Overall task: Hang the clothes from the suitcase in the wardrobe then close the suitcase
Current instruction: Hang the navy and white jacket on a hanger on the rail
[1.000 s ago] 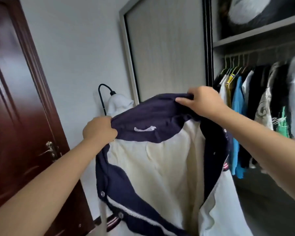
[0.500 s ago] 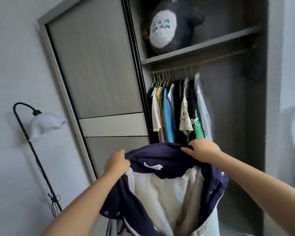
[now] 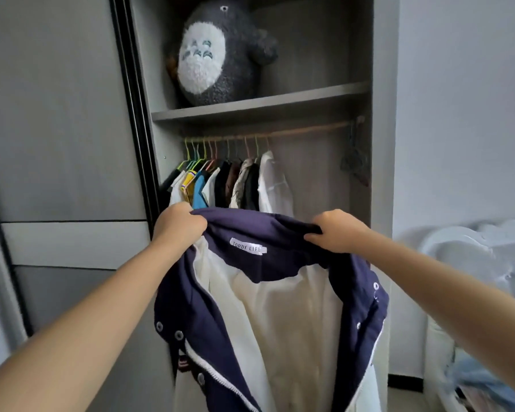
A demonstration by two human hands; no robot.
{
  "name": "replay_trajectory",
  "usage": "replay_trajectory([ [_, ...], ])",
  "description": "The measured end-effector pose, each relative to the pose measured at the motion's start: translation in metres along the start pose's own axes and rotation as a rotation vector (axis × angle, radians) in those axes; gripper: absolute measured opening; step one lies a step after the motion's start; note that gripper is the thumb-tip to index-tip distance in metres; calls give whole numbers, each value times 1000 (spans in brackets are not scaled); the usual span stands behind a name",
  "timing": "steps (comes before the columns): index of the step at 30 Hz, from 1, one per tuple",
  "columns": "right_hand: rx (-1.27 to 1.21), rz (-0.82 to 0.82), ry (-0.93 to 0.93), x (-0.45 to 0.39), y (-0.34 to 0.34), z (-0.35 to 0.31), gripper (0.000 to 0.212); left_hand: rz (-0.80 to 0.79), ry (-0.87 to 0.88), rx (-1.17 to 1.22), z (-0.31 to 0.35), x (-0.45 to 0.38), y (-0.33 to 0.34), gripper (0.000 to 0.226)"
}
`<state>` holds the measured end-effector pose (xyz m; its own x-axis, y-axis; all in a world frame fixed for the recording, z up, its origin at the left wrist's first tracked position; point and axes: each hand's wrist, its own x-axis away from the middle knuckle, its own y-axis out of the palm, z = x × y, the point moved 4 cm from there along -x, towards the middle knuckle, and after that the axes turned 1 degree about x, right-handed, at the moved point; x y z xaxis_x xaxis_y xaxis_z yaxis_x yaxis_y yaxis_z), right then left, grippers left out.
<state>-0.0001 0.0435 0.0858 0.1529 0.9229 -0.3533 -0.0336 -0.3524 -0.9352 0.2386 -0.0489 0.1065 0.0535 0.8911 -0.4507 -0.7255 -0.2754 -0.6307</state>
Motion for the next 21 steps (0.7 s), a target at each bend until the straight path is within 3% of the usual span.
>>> replay_trajectory([
  [5, 38, -91, 0, -39, 19, 62, 31, -115, 141, 67, 46, -30, 55, 27],
  [9, 56, -158, 32, -63, 45, 102, 31, -323, 366, -175, 69, -41, 102, 24],
  [17, 120, -399, -42, -124, 104, 123, 39, -292, 237, -153, 53, -117, 161, 30],
  [21, 190, -586, -14, -177, 108, 136, 40, -284, 330, -154, 63, -168, 177, 26],
])
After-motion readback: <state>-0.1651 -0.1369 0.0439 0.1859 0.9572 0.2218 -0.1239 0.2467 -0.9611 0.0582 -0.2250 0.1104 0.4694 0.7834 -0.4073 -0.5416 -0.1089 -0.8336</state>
